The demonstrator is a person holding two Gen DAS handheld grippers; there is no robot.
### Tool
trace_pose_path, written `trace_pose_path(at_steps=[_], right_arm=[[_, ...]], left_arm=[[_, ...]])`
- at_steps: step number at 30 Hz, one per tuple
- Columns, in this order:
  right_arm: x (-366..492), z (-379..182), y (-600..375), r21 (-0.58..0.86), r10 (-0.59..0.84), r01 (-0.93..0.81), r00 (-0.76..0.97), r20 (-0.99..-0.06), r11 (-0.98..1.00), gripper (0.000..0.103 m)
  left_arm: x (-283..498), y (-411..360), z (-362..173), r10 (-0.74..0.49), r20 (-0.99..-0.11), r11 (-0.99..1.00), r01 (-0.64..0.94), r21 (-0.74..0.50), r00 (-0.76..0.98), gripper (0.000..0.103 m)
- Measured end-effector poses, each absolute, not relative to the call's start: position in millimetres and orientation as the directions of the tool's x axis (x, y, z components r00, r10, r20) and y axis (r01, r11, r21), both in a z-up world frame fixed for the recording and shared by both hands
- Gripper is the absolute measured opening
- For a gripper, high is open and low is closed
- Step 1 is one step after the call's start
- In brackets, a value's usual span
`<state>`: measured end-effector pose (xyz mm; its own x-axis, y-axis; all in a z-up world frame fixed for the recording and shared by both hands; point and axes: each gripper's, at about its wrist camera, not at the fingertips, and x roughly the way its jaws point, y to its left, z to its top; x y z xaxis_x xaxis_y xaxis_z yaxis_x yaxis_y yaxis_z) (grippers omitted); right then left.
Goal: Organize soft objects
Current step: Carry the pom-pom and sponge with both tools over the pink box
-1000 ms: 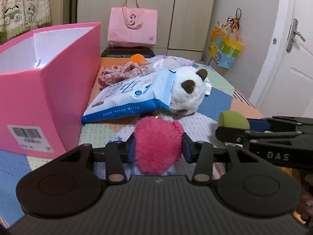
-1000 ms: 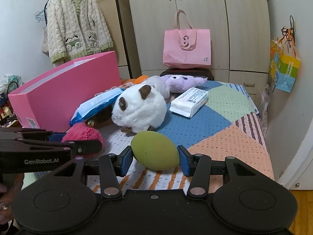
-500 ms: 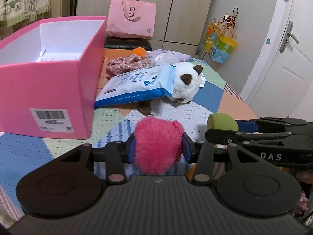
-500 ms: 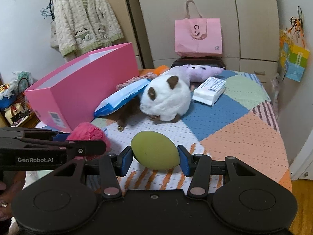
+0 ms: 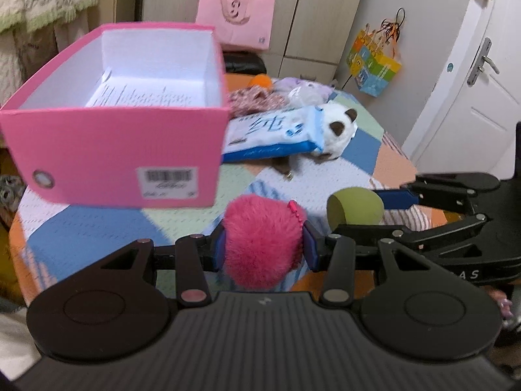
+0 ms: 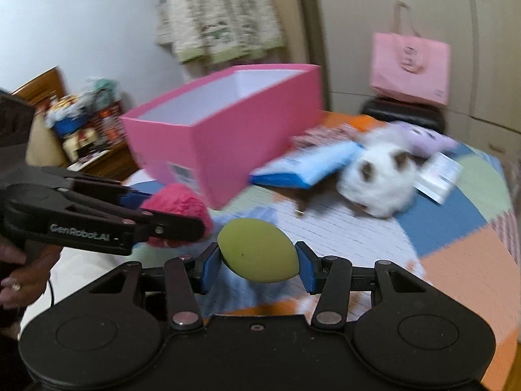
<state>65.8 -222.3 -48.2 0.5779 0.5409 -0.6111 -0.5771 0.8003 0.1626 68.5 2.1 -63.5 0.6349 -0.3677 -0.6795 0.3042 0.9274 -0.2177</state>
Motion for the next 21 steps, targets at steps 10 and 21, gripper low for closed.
trace_pose_path(at_steps=[10, 21], right_arm=[[78, -22, -172, 0.140, 0.621, -0.707, 0.489, -0.613, 0.693, 0.055], [135, 40, -143, 0.057, 0.621, -0.715, 0.562, -0.546, 0.697, 0.055]], left_arm=[[74, 58, -34, -0.357, -0.692, 0.933, 0.274, -0.233, 0.627, 0.044], [139, 83, 25, -0.425, -0.553, 0.905, 0.360, -0.227, 0.717, 0.044]])
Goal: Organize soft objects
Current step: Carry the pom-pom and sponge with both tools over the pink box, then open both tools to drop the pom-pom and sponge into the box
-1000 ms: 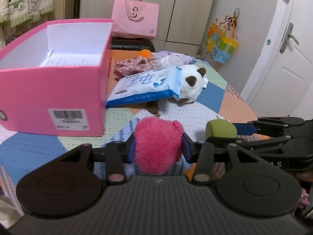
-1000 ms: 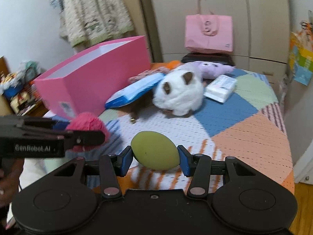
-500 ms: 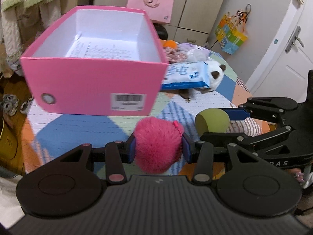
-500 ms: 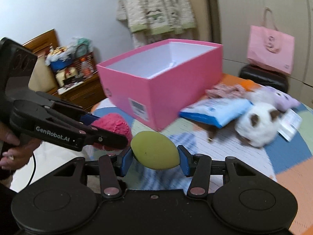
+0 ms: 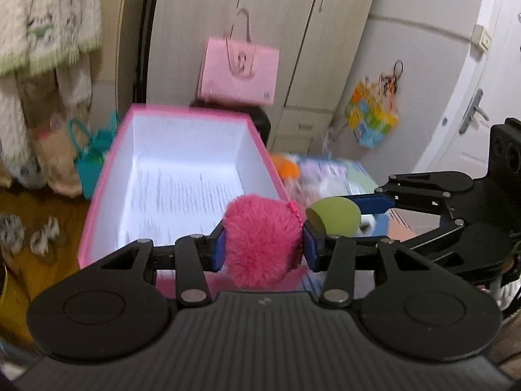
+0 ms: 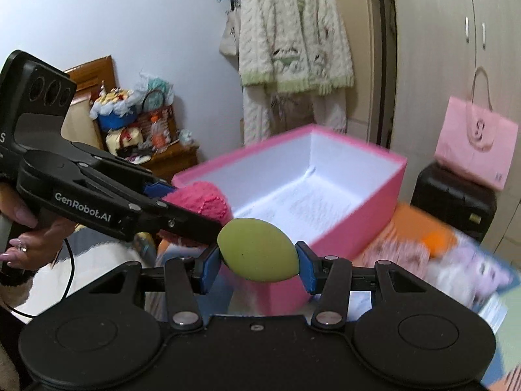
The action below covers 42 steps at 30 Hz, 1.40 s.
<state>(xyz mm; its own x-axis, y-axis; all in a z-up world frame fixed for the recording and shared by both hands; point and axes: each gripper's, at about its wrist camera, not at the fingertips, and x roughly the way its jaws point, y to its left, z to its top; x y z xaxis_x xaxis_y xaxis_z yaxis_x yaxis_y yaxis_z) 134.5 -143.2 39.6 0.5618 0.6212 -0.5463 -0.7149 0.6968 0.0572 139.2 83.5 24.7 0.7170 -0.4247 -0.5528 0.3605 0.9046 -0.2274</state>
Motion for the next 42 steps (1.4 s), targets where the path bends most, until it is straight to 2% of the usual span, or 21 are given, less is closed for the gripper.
trace_pose_path(at_steps=[4, 7, 10, 14, 16, 22, 24, 28, 31, 35, 37, 42], right_arm=[[171, 52, -135, 0.005, 0.595, -0.709, 0.589, -0.547, 0.706, 0.055], [204, 55, -124, -0.051, 0.568, -0.715, 0.595, -0.569, 0.698, 0.055], [240, 55, -108, -0.114, 0.531, -0.735, 0.579, -0.619, 0.668, 0.055], [281, 42, -86, -0.200, 0.456, -0.760, 0.554, -0.696, 0.618, 0.055], [299, 33, -83, -0.183, 0.443, -0.785, 0.507, -0.739, 0.592, 0.055], [326, 8, -72, -0.194, 0.396, -0.802, 0.471, -0.788, 0.565, 0.052], [330, 1, -66, -0.207, 0.379, -0.816, 0.456, -0.805, 0.540, 0.043], [333, -2, -70, -0.177, 0.386, -0.813, 0.441, -0.810, 0.555, 0.040], [328, -1, -77, -0.170, 0.396, -0.803, 0.451, -0.800, 0.571, 0.040], [328, 5, -84, -0.104, 0.425, -0.776, 0.446, -0.787, 0.622, 0.041], [320, 11, -91, -0.079, 0.438, -0.759, 0.454, -0.776, 0.646, 0.041], [290, 29, -116, -0.024, 0.476, -0.722, 0.481, -0.736, 0.691, 0.043]], left_arm=[[188, 89, 30, -0.420, -0.547, 0.907, 0.347, -0.238, 0.724, 0.044], [231, 91, 27, -0.424, -0.578, 0.906, 0.326, -0.271, 0.697, 0.044], [276, 95, 19, -0.429, -0.628, 0.903, 0.284, -0.323, 0.649, 0.044], [324, 95, 3, -0.389, -0.685, 0.919, 0.208, -0.335, 0.616, 0.044], [341, 95, -8, -0.382, -0.707, 0.921, 0.183, -0.343, 0.596, 0.044], [370, 95, -37, -0.374, -0.761, 0.921, 0.117, -0.371, 0.530, 0.044], [375, 97, -44, -0.360, -0.777, 0.926, 0.093, -0.367, 0.516, 0.044], [374, 100, -46, -0.354, -0.784, 0.929, 0.096, -0.357, 0.510, 0.044], [373, 98, -43, -0.363, -0.783, 0.928, 0.118, -0.354, 0.505, 0.047], [362, 90, -34, -0.337, -0.787, 0.941, 0.159, -0.299, 0.516, 0.068], [351, 87, -26, -0.316, -0.780, 0.949, 0.185, -0.257, 0.539, 0.073], [322, 83, -2, -0.321, -0.765, 0.945, 0.248, -0.215, 0.558, 0.076]])
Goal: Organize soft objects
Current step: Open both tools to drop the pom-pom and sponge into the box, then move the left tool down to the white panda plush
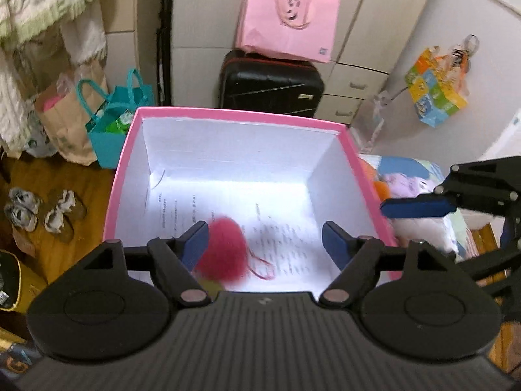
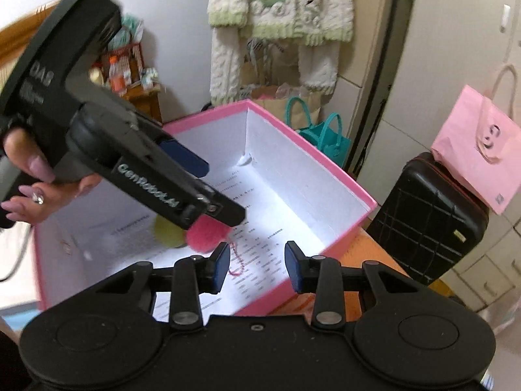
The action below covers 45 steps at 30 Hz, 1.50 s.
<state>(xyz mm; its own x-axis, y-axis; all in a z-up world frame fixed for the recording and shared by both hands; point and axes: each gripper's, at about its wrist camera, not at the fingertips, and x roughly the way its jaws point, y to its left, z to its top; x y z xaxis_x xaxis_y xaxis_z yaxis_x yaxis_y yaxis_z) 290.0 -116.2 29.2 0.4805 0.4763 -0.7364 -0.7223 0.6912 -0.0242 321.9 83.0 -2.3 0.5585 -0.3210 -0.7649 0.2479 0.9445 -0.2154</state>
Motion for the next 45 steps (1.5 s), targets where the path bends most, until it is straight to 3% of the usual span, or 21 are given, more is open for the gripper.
trace_pose_path(at_steps=[10, 27, 33, 45], right_arm=[[200, 55, -169, 0.013, 0.508, -0.668, 0.552, -0.661, 0.744, 0.049], [92, 33, -239, -0.094, 0.405, -0.580, 0.666, -0.626, 0.809, 0.055], [86, 12, -255, -0.086, 0.396, -0.566, 0.670, -0.628, 0.820, 0.058], [104, -46, -272, -0.035, 0.380, -0.527, 0.656, -0.651, 0.849, 0.062]], left_arm=[[253, 64, 33, -0.486, -0.727, 0.866, 0.381, -0.325, 0.485, 0.076], [155, -35, 34, -0.550, -0.726, 0.751, 0.624, -0.214, 0.413, 0.076], [150, -63, 27, -0.585, -0.715, 0.707, 0.673, -0.218, 0.383, 0.076], [174, -114, 4, -0.563, -0.689, 0.692, 0.715, -0.093, 0.456, 0.076]])
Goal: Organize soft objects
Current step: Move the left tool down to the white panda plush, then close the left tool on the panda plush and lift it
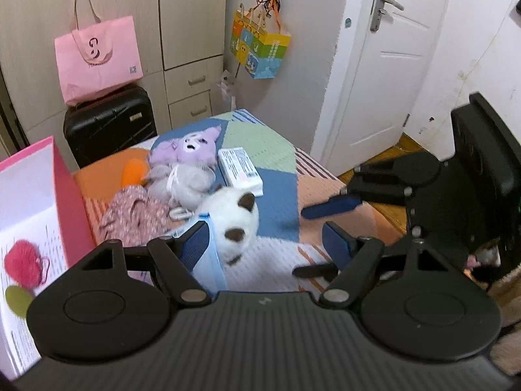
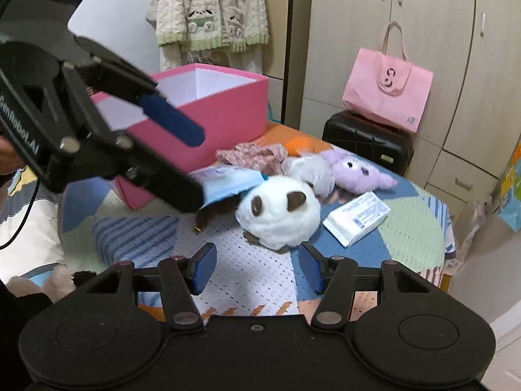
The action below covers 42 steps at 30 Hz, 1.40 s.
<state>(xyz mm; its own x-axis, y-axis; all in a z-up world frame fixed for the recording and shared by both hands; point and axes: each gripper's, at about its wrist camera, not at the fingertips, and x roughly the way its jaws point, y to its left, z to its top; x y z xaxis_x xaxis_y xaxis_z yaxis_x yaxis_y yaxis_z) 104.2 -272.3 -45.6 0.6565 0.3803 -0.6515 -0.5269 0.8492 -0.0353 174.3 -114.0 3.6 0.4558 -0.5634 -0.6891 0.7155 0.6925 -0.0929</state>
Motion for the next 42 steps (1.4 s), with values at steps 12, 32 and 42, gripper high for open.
trace_pose_path(at_steps=[12, 32, 42], right_arm=[[142, -86, -268, -0.027, 0.349, -0.470, 0.692, -0.632, 0.882, 0.066], [162, -109, -250, -0.005, 0.317, -0.397, 0.741, -0.592, 0.918, 0.076], [160, -112, -247, -0.013, 0.281, -0.351, 0.768, -0.576, 0.936, 0.083]], left_arm=[[213, -148, -33, -0.487, -0.689, 0.753, 0.657, -0.020, 0.537, 0.073], [228, -151, -58, -0.457, -0.736, 0.756, 0.654, -0.027, 0.499, 0.061], [226, -152, -64, -0.473, -0.753, 0.736, 0.675, -0.053, 0.457, 0.061]])
